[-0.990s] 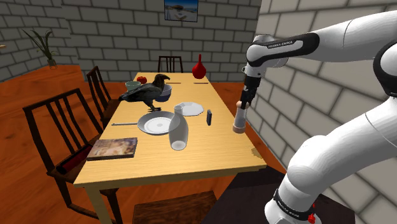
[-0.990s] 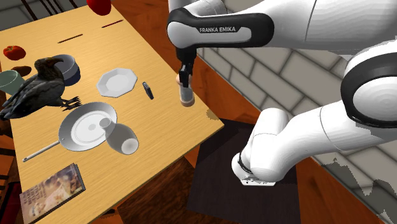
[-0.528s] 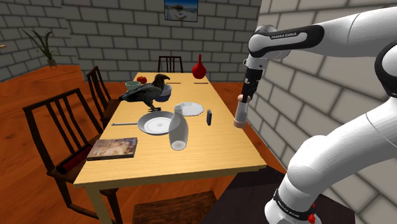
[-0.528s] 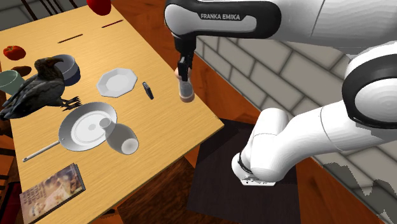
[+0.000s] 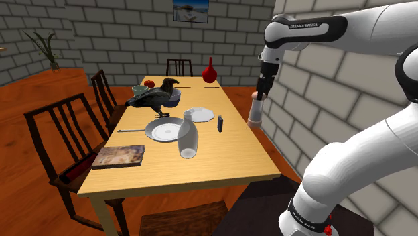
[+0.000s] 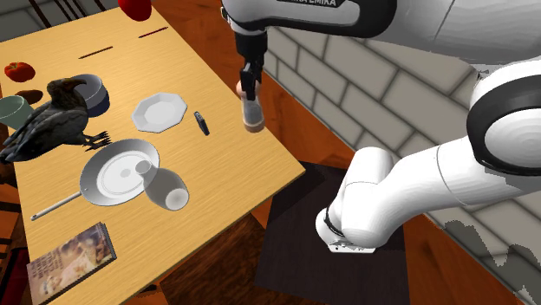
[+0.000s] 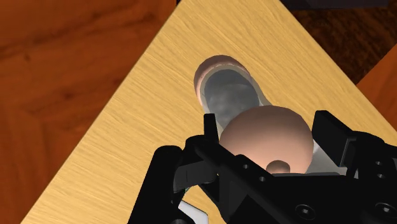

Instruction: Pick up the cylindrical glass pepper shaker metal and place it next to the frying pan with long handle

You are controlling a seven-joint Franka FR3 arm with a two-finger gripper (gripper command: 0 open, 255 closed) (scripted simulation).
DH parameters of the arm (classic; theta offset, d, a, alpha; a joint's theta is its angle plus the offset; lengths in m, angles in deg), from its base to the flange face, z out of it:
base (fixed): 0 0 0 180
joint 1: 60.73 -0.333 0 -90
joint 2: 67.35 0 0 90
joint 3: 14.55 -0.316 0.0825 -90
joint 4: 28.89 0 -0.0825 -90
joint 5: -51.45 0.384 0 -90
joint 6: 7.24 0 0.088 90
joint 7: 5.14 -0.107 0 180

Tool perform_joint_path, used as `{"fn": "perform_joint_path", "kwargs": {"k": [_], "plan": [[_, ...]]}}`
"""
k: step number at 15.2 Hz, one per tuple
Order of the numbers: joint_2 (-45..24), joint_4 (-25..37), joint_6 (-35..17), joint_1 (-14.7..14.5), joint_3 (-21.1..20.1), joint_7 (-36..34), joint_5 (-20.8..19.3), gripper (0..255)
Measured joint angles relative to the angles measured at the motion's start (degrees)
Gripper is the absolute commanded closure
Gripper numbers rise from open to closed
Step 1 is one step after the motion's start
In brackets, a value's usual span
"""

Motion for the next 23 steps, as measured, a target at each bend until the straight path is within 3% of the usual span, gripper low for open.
{"fn": "perform_joint_path", "kwargs": {"k": [16,23], "plan": [[-2.86,14.48,11.73,-0.86,-0.56,-0.08,1.24,255],[-3.24,10.99,7.86,-3.33,-6.12,-7.80,4.00,255]]}}
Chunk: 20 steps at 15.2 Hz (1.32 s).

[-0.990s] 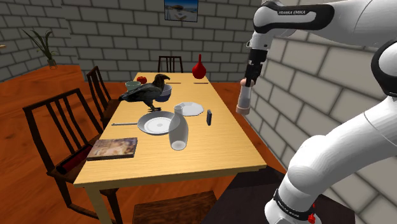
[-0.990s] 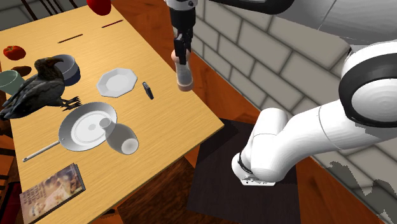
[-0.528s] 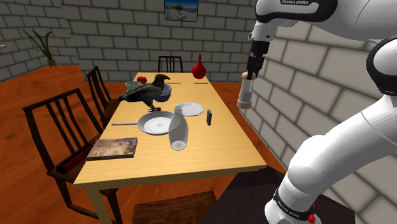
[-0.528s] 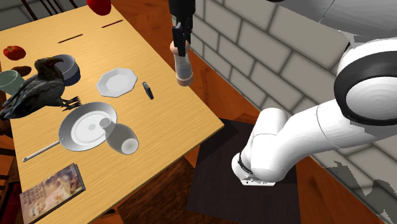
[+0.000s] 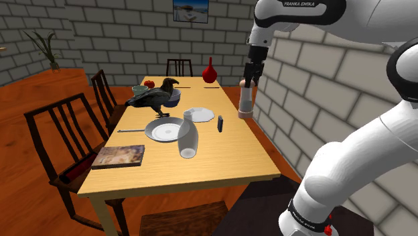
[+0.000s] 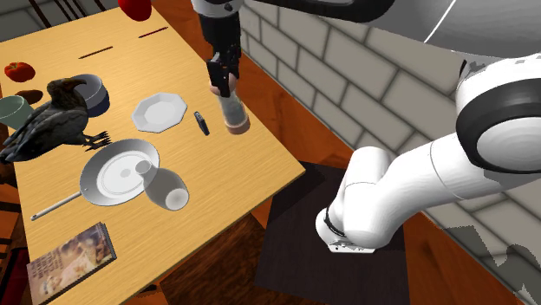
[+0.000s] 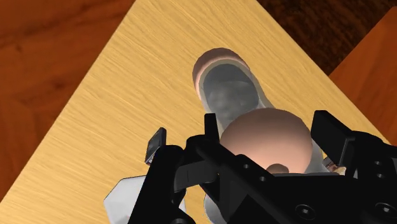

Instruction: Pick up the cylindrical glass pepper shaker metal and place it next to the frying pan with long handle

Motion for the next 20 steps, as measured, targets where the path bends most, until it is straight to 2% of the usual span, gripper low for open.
{"fn": "perform_joint_path", "kwargs": {"k": [9,18,20], "plan": [[-4.10,-1.65,-6.28,-4.14,-7.45,-10.50,4.00,255],[-12.67,1.68,-12.47,-8.48,-14.00,-20.12,6.85,255],[-15.83,4.21,-13.32,-9.35,-15.16,-22.00,7.21,255]]}}
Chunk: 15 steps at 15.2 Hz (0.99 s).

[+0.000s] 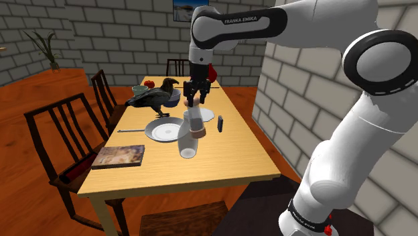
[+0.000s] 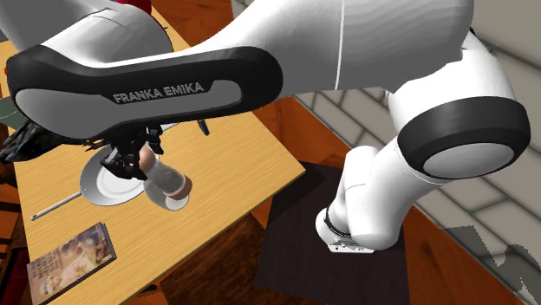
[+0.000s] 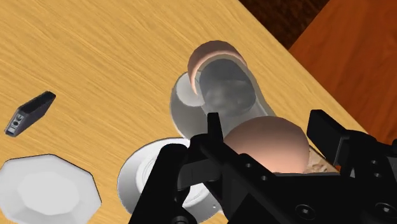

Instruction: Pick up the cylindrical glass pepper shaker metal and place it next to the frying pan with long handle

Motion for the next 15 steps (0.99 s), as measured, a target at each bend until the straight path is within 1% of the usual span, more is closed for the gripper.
{"fn": "perform_joint_path", "kwargs": {"k": [1,4,5,8,13,14,15], "plan": [[-1.55,1.48,-0.17,-0.37,-0.47,-0.79,0.09,255],[-5.04,3.31,-2.17,-1.83,-2.22,-3.75,0.29,255],[-6.74,5.28,-2.02,-2.27,-2.71,-4.70,0.27,255],[-11.04,8.61,-3.41,-3.93,-4.37,-7.91,0.08,255],[-20.12,18.19,-3.46,-6.73,-6.44,-12.89,-0.92,255],[-20.18,18.19,-3.46,-6.75,-6.46,-12.90,-0.92,0],[-20.16,18.20,-3.45,-6.74,-6.45,-12.90,-0.92,0]]}}
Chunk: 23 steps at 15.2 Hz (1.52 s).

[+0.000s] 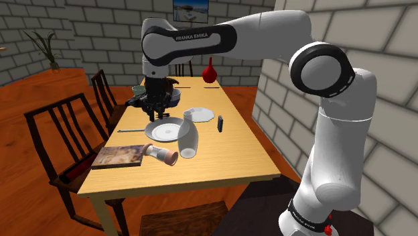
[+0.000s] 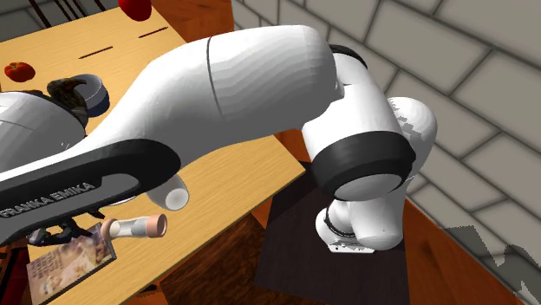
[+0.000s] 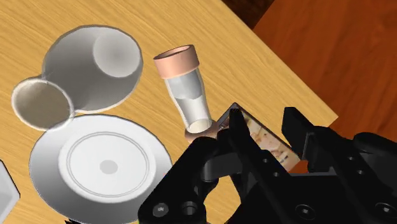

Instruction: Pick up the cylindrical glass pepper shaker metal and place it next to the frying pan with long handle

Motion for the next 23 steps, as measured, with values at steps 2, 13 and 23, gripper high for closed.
{"fn": "perform_joint_path", "kwargs": {"k": [2,13,23], "plan": [[-0.77,-0.82,-1.27,0.23,0.06,1.14,0.10,0],[-13.18,-1.74,-11.24,2.81,0.57,11.81,0.41,0],[-21.94,-0.75,-17.53,3.54,0.44,16.17,0.18,0]]}}
